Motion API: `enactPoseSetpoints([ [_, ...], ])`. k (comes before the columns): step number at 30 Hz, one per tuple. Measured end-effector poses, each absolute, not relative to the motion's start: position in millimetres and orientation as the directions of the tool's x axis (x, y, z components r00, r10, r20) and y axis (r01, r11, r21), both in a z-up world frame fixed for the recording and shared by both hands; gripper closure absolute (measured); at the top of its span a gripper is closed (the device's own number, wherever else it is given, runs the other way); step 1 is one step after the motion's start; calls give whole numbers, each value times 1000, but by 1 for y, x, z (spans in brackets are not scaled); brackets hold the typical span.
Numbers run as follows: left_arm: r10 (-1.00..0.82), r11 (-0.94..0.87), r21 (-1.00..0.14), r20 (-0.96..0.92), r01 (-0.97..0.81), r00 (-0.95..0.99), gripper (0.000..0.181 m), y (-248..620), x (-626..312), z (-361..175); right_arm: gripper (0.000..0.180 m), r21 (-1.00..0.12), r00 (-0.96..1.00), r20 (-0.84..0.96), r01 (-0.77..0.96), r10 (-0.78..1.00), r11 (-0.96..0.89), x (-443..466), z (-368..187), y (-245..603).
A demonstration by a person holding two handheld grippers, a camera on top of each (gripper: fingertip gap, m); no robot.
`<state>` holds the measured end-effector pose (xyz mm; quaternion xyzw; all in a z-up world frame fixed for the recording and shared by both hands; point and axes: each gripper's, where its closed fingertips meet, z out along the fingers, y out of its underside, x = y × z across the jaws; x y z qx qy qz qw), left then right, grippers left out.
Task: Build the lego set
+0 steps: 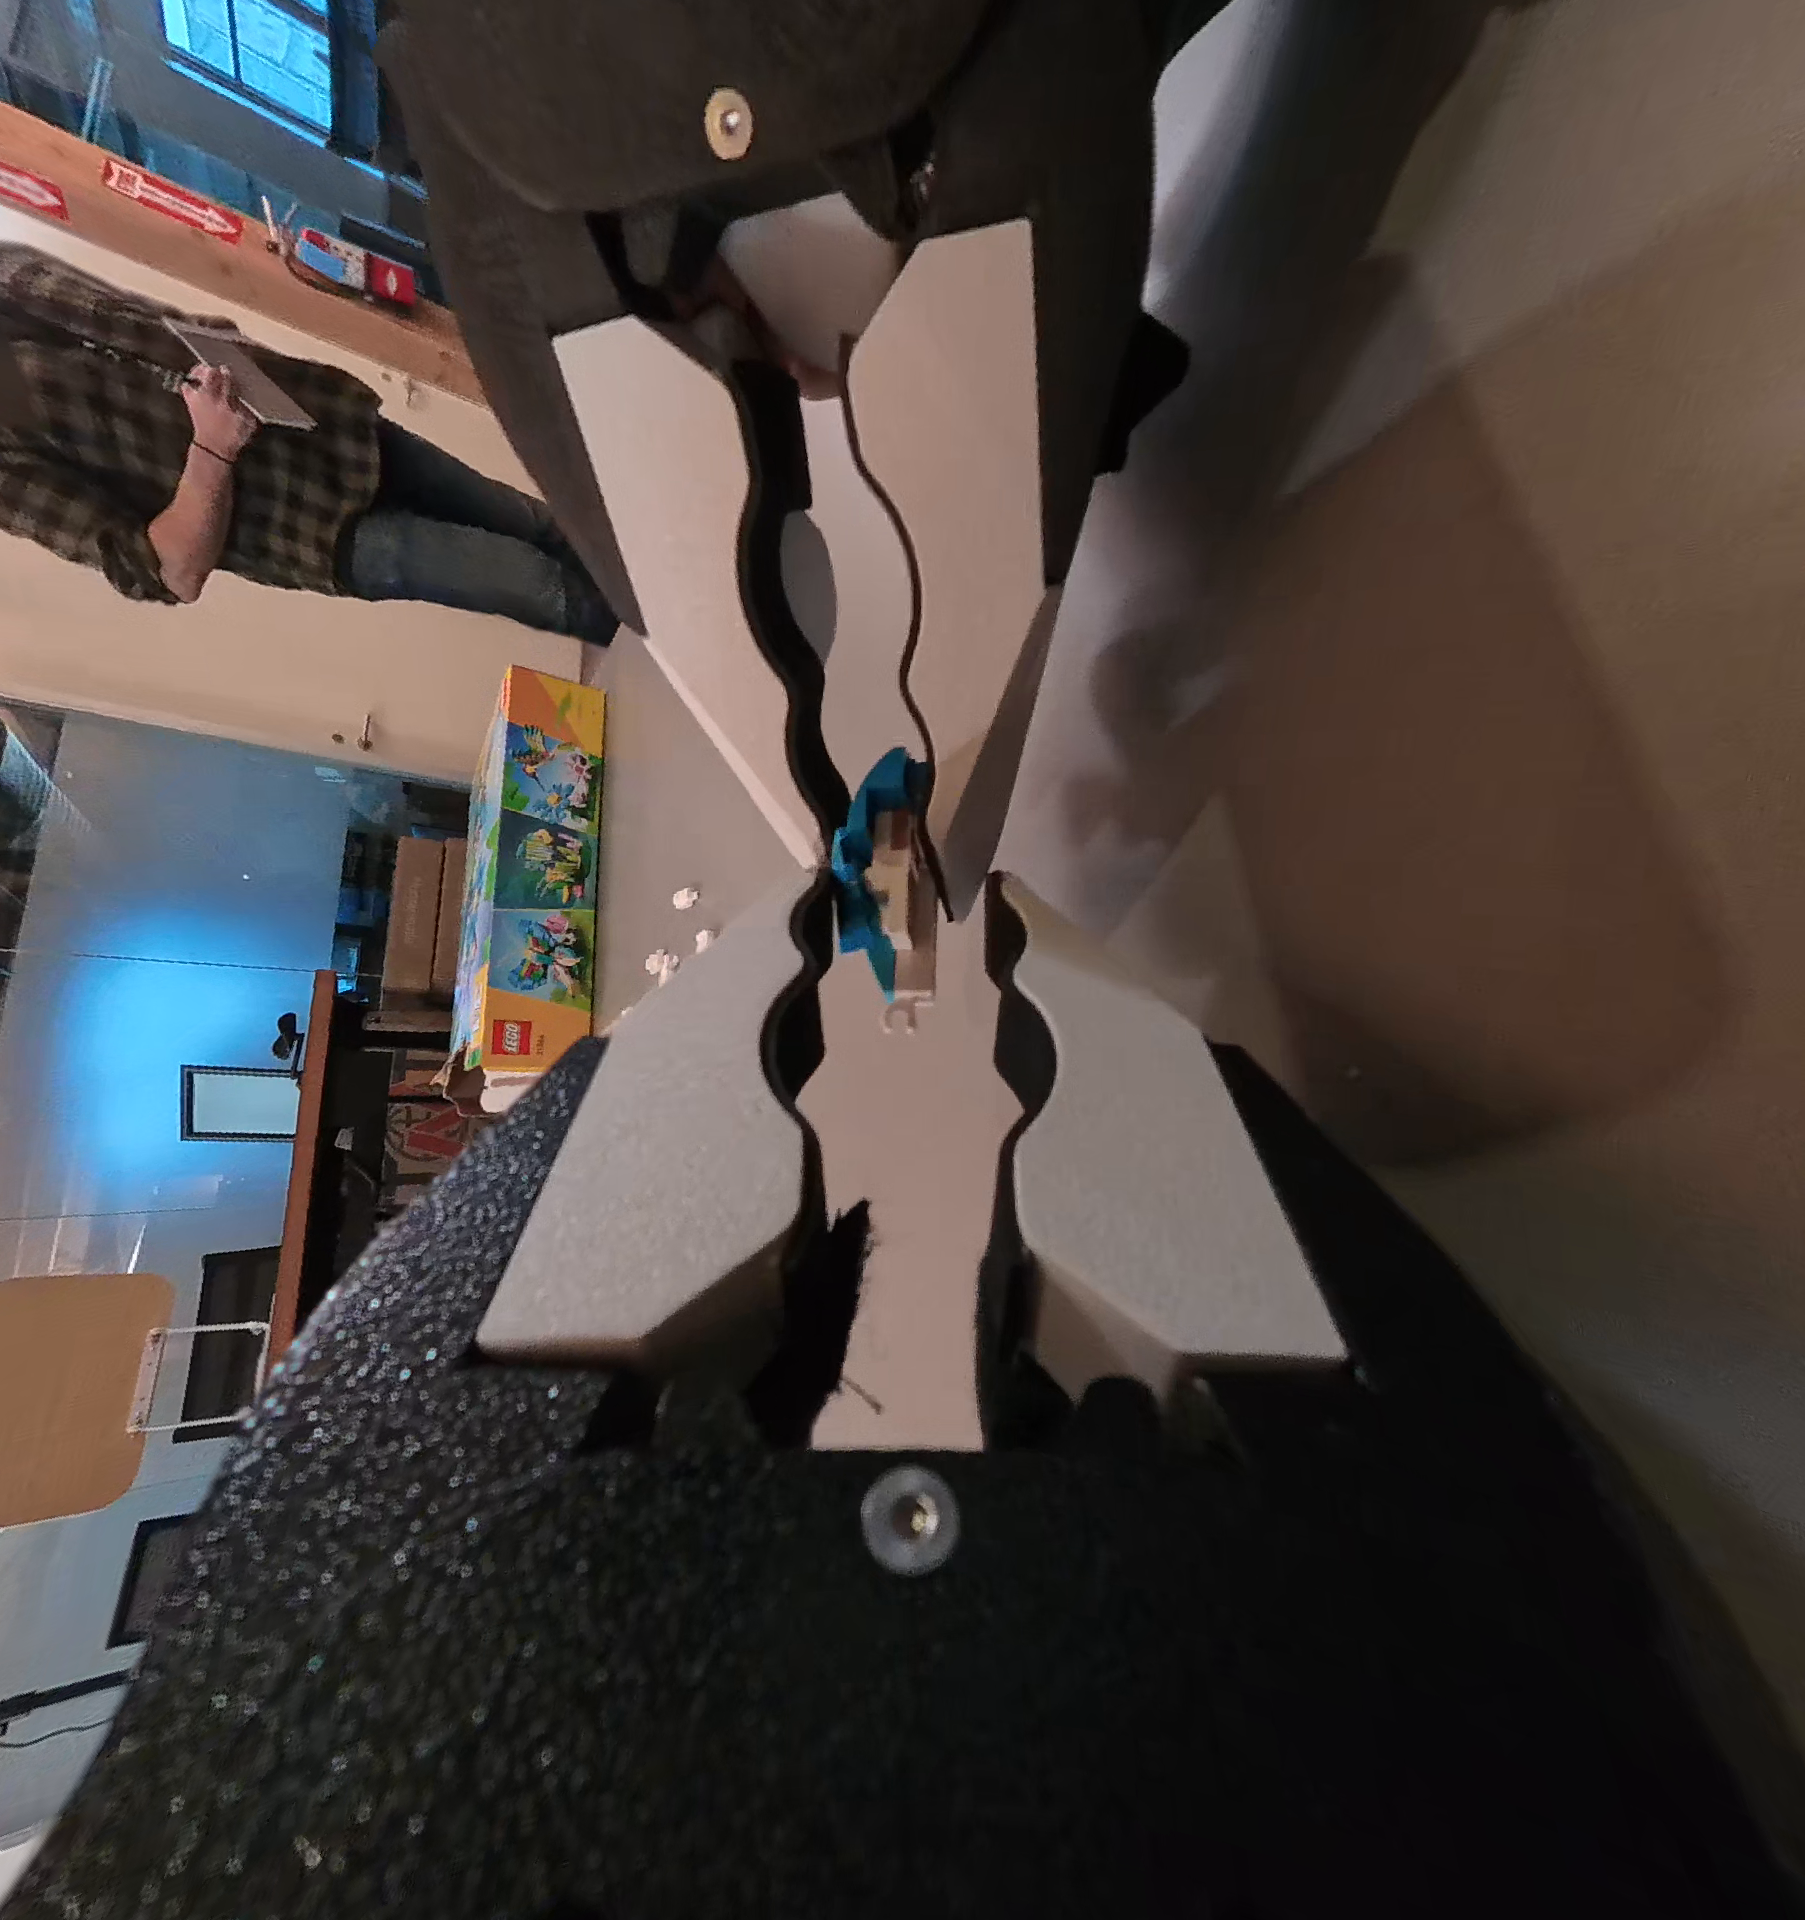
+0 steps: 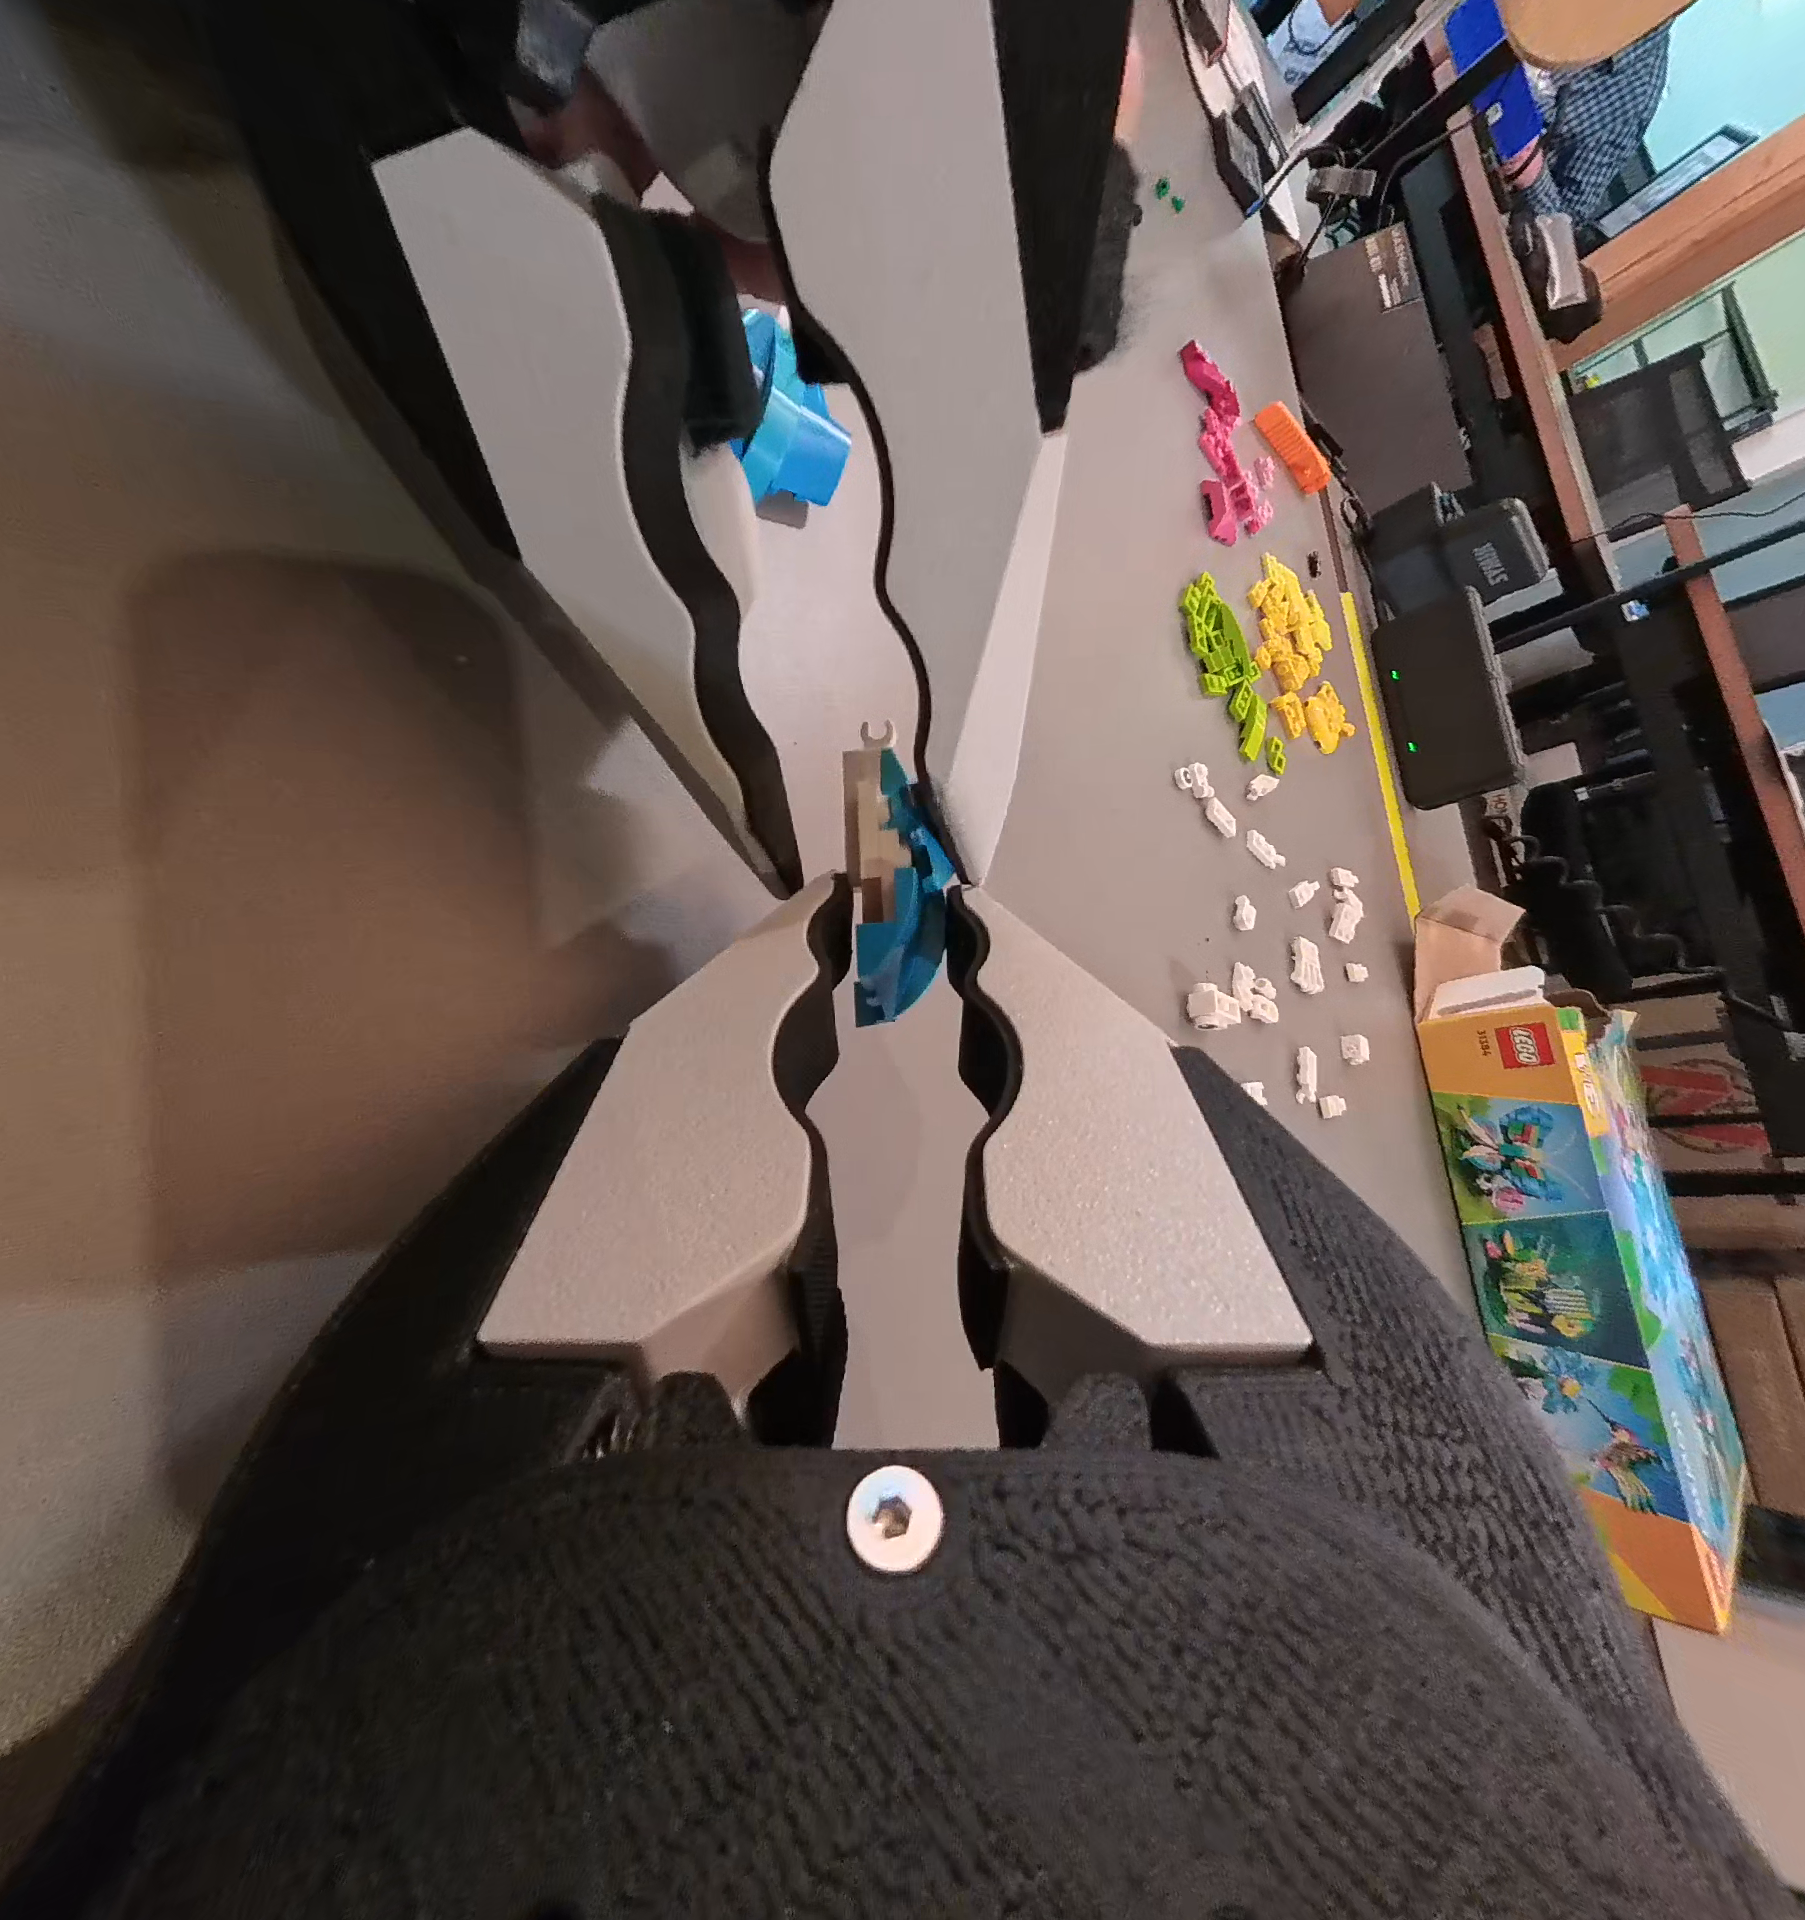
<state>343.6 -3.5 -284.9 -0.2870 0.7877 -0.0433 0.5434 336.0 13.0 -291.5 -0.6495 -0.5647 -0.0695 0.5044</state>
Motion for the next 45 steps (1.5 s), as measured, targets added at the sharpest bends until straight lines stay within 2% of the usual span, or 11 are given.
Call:
enactPoseSetpoints([
  [7,-535,823,-441,-814,-359,-227,155,-6,340,-278,163,-634,387,621,760,681,146,333,-286,11],
  [12,-527,834,-445,-819,-328,-229,155,-8,337,-273,163,-673,407,592,725,696,148,330,-281,9],
  [15,-501,851,-416,-827,-322,-256,158,-8,336,-275,163,-657,391,596,740,701,146,329,-285,8],
  [16,-492,856,-407,-831,-319,-260,166,-8,335,-275,164,-644,380,598,752,705,141,330,-288,8],
  [28,-502,837,-366,-808,-407,-308,165,-2,339,-289,164,-592,376,591,803,713,67,333,-302,12],
  [32,-500,834,-358,-812,-420,-302,165,-2,340,-289,164,-605,395,573,795,718,46,334,-302,13],
  [39,-635,748,-509,-736,-426,-235,165,0,338,-282,165,-657,429,538,753,726,42,332,-297,13],
  [45,-692,705,-558,-677,-438,-250,163,-3,338,-287,164,-619,395,571,783,720,61,332,-301,12],
])
